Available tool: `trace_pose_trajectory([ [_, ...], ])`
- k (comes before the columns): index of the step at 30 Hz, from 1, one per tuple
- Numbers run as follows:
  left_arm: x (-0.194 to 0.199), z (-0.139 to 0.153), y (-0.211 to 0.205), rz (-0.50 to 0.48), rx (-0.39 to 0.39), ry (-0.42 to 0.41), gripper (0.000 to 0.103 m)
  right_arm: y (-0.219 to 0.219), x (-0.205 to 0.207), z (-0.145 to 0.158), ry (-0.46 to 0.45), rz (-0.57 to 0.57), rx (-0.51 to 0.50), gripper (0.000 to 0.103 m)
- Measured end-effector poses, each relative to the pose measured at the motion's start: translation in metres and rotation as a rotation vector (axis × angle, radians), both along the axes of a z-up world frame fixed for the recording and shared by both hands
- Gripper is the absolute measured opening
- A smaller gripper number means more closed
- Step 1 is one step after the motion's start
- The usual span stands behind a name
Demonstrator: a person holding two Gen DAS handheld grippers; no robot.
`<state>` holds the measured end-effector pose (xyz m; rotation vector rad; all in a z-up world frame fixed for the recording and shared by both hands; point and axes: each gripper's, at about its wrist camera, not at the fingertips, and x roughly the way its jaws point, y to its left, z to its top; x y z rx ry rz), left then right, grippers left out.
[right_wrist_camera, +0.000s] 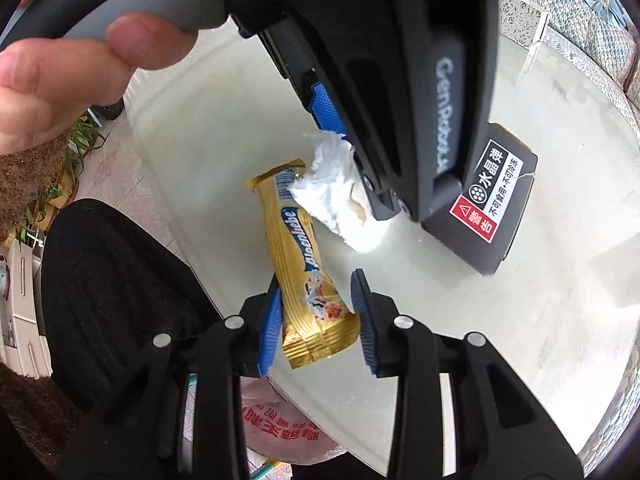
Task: Collect trash
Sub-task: 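Grasp the yellow snack wrapper with the right tool while the left tool grasps the white tissue, then lift the wrapper and tissue and carry them over the trash bin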
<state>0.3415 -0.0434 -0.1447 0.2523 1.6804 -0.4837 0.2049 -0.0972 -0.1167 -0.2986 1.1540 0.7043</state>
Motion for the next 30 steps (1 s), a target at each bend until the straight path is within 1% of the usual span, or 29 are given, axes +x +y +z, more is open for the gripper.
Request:
trace_pose_trajectory([
  [4, -0.003, 0.008, 0.0, 0.004, 0.005, -0.022, 0.031, -0.007, -0.003, 0.005, -0.012, -0.012, -0.012, 0.033],
  [9, -0.01, 0.024, -0.002, -0.005, 0.003, -0.061, 0.03, -0.009, -0.011, 0.007, -0.015, -0.03, -0.032, 0.032],
  [13, -0.018, 0.033, -0.002, -0.01, 0.002, -0.091, 0.03, 0.01, -0.012, 0.003, -0.014, -0.054, -0.062, 0.032],
  [15, -0.013, 0.039, 0.0, -0.007, 0.0, -0.097, 0.03, 0.007, -0.013, 0.007, -0.02, -0.064, -0.068, 0.032],
  [19, -0.017, 0.049, 0.0, -0.004, -0.001, -0.115, 0.03, 0.006, -0.02, 0.014, -0.032, -0.084, -0.081, 0.032],
  [24, -0.028, 0.061, 0.004, -0.009, 0.0, -0.143, 0.03, 0.008, -0.031, 0.02, -0.052, -0.109, -0.115, 0.032],
  [26, -0.034, 0.065, 0.002, -0.011, -0.001, -0.151, 0.03, 0.02, -0.032, 0.016, -0.046, -0.123, -0.128, 0.032],
  [30, -0.045, 0.07, 0.004, -0.007, 0.0, -0.159, 0.03, 0.017, -0.037, 0.022, -0.056, -0.14, -0.133, 0.031],
])
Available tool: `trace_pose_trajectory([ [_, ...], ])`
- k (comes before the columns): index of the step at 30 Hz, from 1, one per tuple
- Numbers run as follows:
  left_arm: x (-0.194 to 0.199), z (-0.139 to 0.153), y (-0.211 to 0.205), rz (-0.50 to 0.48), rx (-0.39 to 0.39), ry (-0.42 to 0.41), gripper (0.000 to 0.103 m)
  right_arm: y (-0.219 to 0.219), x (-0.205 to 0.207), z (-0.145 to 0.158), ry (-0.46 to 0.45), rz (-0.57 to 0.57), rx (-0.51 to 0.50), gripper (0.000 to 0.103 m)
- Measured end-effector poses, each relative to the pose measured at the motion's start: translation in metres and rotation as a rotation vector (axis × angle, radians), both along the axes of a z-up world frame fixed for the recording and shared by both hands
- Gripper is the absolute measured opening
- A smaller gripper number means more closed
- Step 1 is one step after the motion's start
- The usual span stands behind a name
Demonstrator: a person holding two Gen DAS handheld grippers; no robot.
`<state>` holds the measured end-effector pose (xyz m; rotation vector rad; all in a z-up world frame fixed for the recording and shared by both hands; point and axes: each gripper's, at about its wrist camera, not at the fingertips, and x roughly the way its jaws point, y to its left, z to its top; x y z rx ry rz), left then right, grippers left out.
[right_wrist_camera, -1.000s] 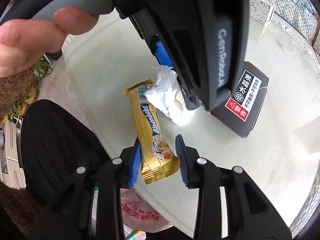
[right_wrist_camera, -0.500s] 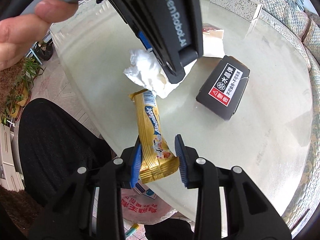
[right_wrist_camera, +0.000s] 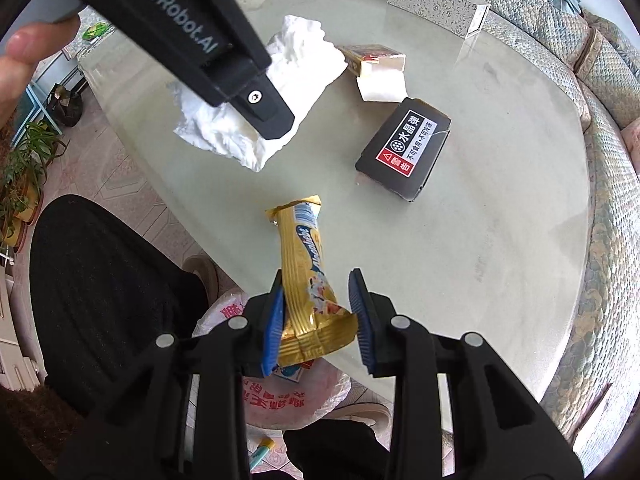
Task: Collect trash
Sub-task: 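Lift the wrapper and tissue and carry them over the trash bin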
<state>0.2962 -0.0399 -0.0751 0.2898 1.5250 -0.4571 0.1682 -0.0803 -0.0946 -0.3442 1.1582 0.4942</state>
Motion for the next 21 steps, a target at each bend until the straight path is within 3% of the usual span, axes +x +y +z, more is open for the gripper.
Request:
trace_pose_trajectory([
  [5, -0.01, 0.005, 0.004, -0.005, 0.004, -0.012, 0.03, -0.028, -0.005, 0.021, -0.034, -0.015, -0.011, 0.031],
  [13, -0.033, 0.007, 0.015, -0.022, 0.014, -0.025, 0.03, -0.031, -0.02, 0.043, -0.037, -0.027, -0.007, 0.031],
  [21, -0.086, 0.009, 0.025, -0.043, -0.003, -0.06, 0.03, -0.03, -0.055, 0.053, -0.066, -0.01, -0.053, 0.031],
])
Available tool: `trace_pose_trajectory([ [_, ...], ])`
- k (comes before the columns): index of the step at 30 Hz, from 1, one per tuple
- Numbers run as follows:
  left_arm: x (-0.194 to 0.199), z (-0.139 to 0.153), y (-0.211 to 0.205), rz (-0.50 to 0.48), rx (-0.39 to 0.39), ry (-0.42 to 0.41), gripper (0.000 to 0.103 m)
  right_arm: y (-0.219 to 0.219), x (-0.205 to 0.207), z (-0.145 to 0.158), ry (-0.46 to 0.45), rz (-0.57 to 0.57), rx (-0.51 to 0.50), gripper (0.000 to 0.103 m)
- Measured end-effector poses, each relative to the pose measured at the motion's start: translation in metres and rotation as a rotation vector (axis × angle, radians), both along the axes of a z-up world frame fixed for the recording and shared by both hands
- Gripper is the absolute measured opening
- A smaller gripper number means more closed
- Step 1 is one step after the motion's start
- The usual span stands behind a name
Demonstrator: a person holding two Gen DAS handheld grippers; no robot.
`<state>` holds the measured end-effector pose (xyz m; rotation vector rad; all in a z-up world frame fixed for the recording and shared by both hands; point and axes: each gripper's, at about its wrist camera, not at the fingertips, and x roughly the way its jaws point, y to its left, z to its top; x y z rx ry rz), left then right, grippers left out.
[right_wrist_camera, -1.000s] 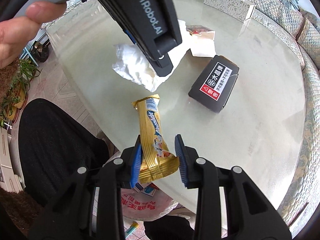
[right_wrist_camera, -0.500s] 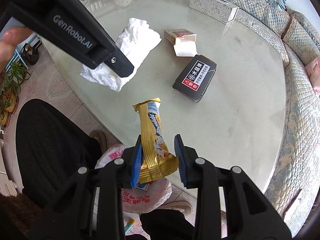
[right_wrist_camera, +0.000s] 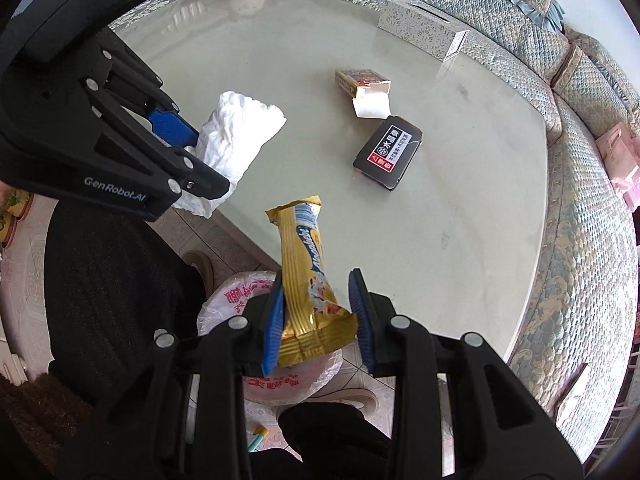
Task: Collect trash
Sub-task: 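Lift the wrapper and tissue and carry them over the trash bin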
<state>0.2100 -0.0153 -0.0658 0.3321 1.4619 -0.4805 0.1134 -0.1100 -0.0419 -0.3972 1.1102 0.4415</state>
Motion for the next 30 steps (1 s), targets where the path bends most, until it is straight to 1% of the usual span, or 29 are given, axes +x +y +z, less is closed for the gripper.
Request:
trace_pose_trajectory([
  [3, -0.019, -0.004, 0.004, -0.007, -0.028, -0.019, 0.03, -0.001, -0.014, 0.0, 0.001, 0.0, 0.0, 0.031],
  [5, -0.03, -0.012, 0.006, -0.016, -0.03, -0.033, 0.03, -0.001, -0.024, -0.002, -0.003, 0.001, -0.003, 0.031],
  [13, -0.066, -0.056, 0.011, -0.019, -0.043, -0.021, 0.03, -0.005, -0.055, -0.03, 0.035, -0.012, -0.02, 0.031],
  [16, -0.082, -0.07, 0.007, -0.035, -0.026, -0.032, 0.03, -0.007, -0.063, -0.041, 0.055, -0.019, -0.019, 0.031],
  [20, -0.097, -0.086, 0.002, -0.053, -0.028, -0.028, 0.03, -0.009, -0.073, -0.056, 0.074, -0.025, -0.036, 0.031],
  [26, -0.111, -0.106, -0.007, -0.072, -0.007, -0.033, 0.03, -0.012, -0.078, -0.083, 0.117, -0.041, -0.04, 0.031],
  [30, -0.117, -0.122, -0.011, -0.076, 0.01, -0.057, 0.03, -0.013, -0.079, -0.099, 0.137, -0.048, -0.036, 0.031],
])
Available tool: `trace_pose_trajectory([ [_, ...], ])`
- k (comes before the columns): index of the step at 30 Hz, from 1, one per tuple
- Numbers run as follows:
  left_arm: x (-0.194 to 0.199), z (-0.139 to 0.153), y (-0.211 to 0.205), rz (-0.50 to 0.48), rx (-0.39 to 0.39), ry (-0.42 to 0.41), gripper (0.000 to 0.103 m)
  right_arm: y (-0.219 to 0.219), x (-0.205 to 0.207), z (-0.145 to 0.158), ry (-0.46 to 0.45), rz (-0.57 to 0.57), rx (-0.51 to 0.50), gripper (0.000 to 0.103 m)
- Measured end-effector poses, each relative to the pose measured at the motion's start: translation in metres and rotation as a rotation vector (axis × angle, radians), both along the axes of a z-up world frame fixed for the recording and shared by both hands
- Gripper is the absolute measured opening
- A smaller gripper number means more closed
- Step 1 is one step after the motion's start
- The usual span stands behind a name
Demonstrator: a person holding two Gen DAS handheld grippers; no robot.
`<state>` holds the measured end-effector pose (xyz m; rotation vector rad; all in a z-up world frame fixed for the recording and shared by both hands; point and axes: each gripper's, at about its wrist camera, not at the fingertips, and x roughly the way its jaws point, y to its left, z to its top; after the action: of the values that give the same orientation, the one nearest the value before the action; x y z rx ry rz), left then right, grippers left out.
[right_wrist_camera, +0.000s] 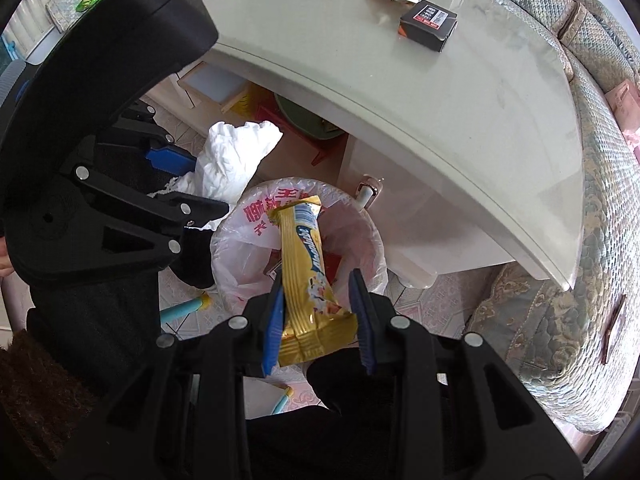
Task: Collect trash
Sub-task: 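Lift the wrapper and tissue and carry them over the trash bin, then open both tools over the bin, dropping the wrapper and tissue inside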
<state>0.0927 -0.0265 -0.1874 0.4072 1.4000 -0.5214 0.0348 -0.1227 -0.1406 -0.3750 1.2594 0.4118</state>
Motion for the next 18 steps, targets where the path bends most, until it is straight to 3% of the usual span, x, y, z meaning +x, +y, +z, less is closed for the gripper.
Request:
trace_pose_trajectory([
  [18, 0.018, -0.096, -0.004, 0.037, 0.021, 0.183, 0.03, -0.008, 0.021, -0.085, 0.104, -0.052, 0.016, 0.031],
])
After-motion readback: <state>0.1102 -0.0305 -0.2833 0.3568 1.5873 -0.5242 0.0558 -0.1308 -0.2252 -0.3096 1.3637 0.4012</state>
